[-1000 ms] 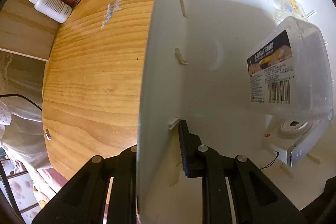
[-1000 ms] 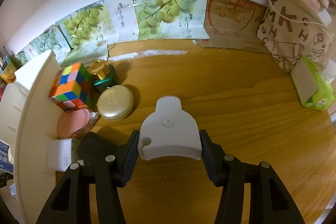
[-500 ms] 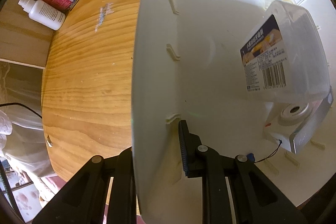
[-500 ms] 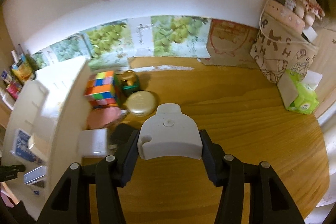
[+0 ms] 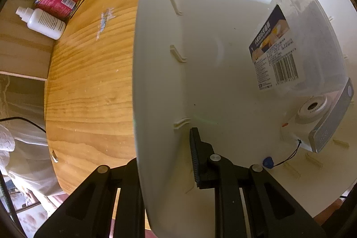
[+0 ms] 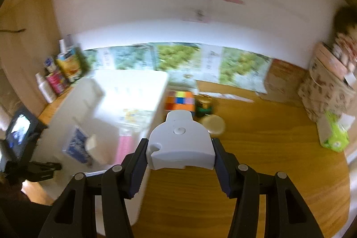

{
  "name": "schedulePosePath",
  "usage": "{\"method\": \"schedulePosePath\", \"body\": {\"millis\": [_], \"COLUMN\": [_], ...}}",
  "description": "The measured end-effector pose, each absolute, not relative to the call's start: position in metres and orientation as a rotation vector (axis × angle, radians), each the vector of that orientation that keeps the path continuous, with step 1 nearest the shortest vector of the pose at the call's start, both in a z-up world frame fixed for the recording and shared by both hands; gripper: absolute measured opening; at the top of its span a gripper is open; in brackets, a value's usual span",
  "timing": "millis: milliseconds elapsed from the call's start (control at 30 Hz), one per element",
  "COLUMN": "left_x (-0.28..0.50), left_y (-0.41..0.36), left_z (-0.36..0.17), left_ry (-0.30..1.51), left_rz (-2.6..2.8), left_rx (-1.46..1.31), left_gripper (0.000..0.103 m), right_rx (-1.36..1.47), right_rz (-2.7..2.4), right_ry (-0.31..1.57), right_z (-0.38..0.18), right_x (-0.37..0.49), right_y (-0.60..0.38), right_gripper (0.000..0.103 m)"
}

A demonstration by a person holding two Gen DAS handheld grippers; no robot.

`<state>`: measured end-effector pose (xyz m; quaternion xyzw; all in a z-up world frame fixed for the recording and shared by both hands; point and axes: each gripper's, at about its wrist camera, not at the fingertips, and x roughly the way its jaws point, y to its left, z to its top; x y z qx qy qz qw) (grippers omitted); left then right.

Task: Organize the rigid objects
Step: 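Lift the white plastic piece and carry it over the tray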

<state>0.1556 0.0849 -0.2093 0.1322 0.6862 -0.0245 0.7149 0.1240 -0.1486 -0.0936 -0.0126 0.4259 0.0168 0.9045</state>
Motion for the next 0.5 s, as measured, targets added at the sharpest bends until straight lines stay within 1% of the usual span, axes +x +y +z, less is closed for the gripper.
{"method": "schedulePosePath", "body": {"millis": [500], "left_x": [0.150], "left_y": [0.081], "left_z": [-0.208], "left_ry": [1.506], "left_rz": [-0.050], "left_rx": [0.298], "left_gripper": [0.020], "right_rx": [-0.157], "right_rz": [0.301], "right_ry": [0.855], "right_z": [-0.087], "right_x": [0.121], "right_y": [-0.070], "right_gripper": [0.055]}}
